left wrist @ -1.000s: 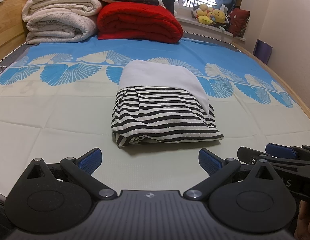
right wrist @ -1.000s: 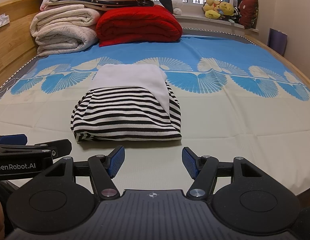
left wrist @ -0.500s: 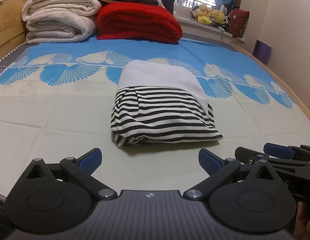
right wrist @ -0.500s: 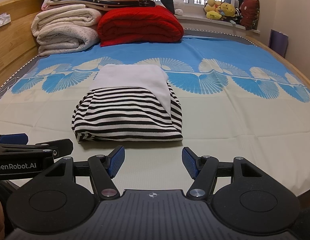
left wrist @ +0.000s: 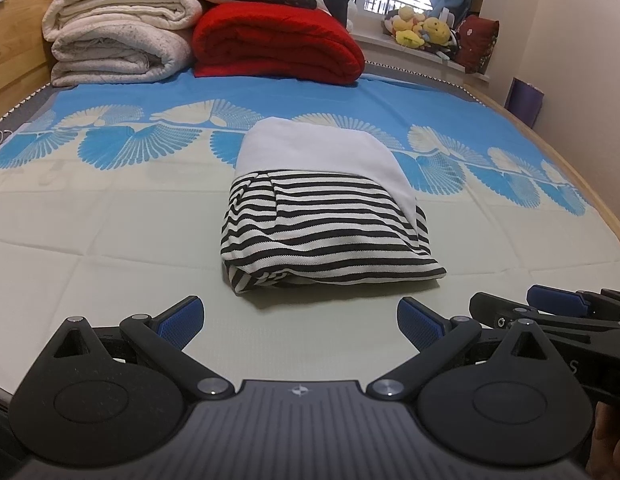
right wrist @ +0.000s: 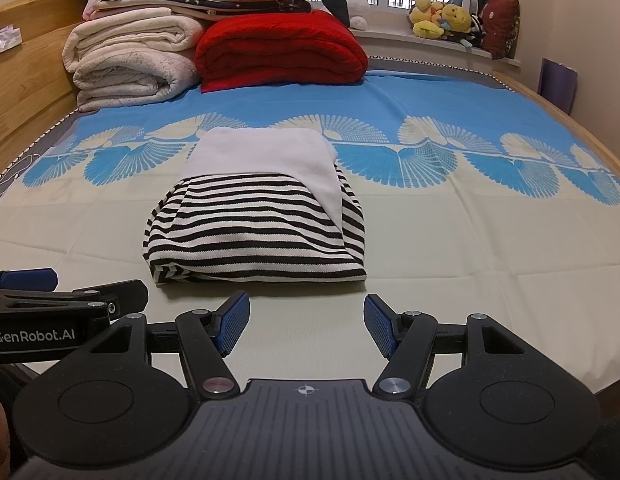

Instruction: Fold small clothes

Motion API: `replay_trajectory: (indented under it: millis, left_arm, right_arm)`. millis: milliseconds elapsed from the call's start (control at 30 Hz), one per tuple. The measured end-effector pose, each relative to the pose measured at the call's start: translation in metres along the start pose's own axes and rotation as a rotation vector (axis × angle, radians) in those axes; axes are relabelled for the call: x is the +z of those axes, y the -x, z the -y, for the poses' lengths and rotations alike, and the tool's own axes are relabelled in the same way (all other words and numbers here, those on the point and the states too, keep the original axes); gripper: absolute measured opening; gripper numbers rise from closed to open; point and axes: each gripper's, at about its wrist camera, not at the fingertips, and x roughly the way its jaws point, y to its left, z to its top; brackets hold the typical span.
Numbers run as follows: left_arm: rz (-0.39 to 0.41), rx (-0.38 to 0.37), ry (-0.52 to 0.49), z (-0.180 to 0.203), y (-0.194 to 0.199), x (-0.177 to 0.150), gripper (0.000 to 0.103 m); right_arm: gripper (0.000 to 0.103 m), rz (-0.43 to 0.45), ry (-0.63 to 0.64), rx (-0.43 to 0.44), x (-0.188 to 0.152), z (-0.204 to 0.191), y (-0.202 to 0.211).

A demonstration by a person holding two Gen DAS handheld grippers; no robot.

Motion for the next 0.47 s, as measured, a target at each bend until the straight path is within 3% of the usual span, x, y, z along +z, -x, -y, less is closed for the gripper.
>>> replay_trajectory:
  millis: [467]
  left_arm:
    - [-0.002,0.0,-0.001,-0.0024,-0.0021,0.0004,0.103]
  right_arm:
    - [0.065,-0.003,0.001,0.0,-0.0004,-0.0004,-0.0015]
